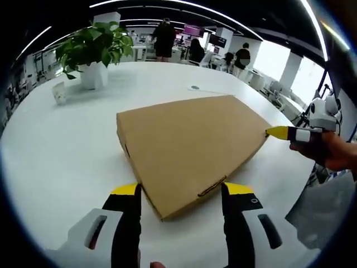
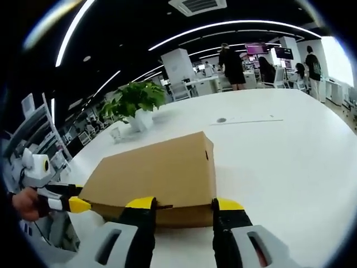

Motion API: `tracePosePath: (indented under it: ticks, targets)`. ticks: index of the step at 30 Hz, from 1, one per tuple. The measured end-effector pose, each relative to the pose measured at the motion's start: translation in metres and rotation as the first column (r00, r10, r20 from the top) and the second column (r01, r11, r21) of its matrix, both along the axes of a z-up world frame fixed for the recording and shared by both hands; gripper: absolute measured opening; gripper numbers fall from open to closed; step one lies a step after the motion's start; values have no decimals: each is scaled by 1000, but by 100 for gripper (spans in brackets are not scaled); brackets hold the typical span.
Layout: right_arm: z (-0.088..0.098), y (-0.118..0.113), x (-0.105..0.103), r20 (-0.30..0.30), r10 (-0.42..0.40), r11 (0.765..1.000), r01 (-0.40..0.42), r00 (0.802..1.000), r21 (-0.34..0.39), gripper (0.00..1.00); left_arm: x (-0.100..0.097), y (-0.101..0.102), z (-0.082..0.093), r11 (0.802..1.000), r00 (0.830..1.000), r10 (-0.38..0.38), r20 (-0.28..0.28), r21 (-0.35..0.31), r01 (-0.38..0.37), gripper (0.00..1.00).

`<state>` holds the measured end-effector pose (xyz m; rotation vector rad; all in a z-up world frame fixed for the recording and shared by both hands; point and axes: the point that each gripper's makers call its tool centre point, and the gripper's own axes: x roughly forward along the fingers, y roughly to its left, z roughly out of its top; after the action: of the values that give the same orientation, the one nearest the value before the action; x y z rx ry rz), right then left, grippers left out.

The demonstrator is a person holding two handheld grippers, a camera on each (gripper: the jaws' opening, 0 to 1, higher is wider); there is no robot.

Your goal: Operate the shoe box by opening the lid, removing the specified soft item, and placing it in the target area until the item is outside and the box remains undamaged.

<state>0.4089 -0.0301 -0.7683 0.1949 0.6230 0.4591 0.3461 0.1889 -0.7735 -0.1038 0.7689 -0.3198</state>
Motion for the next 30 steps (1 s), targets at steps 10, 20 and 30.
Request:
tracePosePath:
  ticks: [10, 20, 30]
  targets:
    - [0, 10, -1, 2, 26, 1000, -26, 1000, 0, 37, -5, 9, 0, 1000, 1000, 9, 1, 8, -9, 58]
    - [4, 7, -9, 89, 284, 954, -272, 955, -128, 41, -7, 16, 3, 999, 999, -32, 22, -7, 32, 56]
    - [-4, 0, -6, 78, 372, 911, -349, 925, -218, 41, -2, 17, -1, 993, 994, -112, 17, 26, 111, 56]
